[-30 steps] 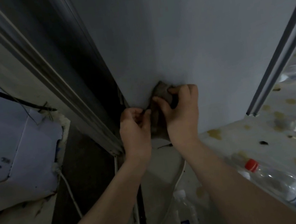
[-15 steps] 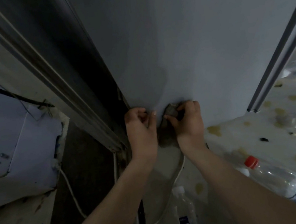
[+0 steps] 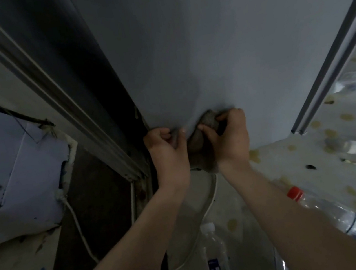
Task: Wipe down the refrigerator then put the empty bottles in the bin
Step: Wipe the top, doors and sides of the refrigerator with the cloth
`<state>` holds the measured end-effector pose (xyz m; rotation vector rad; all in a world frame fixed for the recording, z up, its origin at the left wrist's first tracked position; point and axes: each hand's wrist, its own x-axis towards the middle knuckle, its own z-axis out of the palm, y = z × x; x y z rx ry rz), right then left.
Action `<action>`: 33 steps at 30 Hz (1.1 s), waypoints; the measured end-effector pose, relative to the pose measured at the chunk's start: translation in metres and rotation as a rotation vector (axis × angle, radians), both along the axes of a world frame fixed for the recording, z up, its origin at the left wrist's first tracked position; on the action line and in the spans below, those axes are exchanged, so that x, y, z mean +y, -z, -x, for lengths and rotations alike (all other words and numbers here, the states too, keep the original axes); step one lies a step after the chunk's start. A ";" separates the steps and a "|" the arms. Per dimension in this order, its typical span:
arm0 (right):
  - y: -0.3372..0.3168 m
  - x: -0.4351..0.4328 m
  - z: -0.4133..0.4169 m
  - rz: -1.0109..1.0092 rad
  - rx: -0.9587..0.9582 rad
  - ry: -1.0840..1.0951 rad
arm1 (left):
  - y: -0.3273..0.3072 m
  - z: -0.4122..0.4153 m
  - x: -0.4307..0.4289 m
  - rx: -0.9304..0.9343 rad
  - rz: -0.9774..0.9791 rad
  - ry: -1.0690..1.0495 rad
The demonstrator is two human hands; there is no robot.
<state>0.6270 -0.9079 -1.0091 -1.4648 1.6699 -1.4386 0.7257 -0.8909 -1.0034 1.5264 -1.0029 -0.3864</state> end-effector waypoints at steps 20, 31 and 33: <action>-0.015 -0.010 0.017 0.140 -0.150 0.102 | 0.008 0.017 -0.010 -0.040 0.035 -0.165; 0.025 -0.006 0.020 -0.067 -0.096 0.076 | 0.004 0.018 -0.011 0.069 0.002 -0.103; 0.025 -0.005 0.022 -0.110 -0.078 0.056 | 0.003 0.019 -0.010 0.098 -0.001 -0.081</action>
